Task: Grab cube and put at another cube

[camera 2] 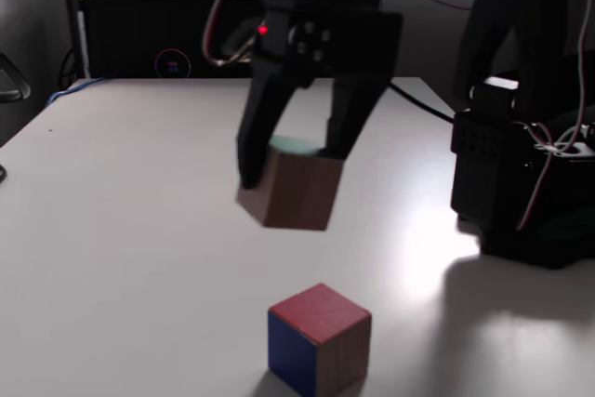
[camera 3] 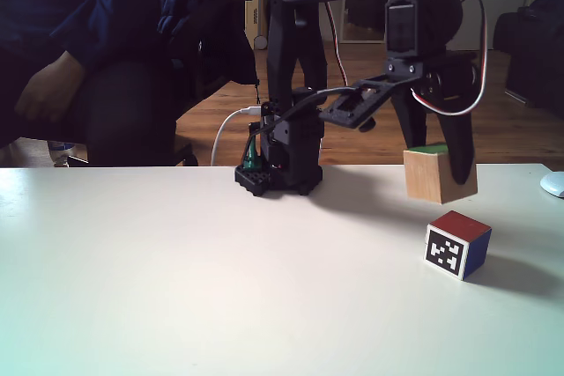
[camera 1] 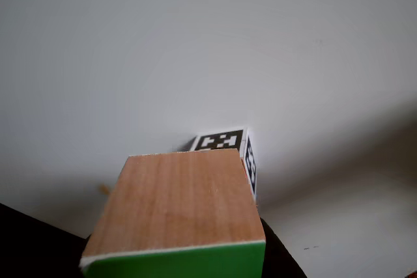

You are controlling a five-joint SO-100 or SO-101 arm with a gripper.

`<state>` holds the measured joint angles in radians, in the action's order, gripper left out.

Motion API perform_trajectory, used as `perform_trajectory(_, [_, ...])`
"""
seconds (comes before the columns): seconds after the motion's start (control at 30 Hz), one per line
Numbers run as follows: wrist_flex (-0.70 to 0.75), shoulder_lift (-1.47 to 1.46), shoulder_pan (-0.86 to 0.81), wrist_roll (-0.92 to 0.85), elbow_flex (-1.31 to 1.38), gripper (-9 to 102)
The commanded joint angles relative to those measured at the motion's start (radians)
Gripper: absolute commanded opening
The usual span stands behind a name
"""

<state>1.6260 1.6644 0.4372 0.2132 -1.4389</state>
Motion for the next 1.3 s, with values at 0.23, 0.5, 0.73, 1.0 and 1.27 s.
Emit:
perform_trajectory(0.23, [-0.025, -0.015, 0.075, 0.034, -0.006, 19])
perform_trajectory(0.5, [-0.046, -0.150, 0.123, 0.060, 0.044, 19])
perform_trajectory(0.73, [-0.049, -0.218, 0.167, 0.084, 0.092, 19])
perform_trajectory(1.0, [-0.048, -0.242, 0.160, 0.083, 0.126, 20])
perform_trajectory(1.27, [-0.041, -0.281, 0.141, 0.074, 0.149, 22])
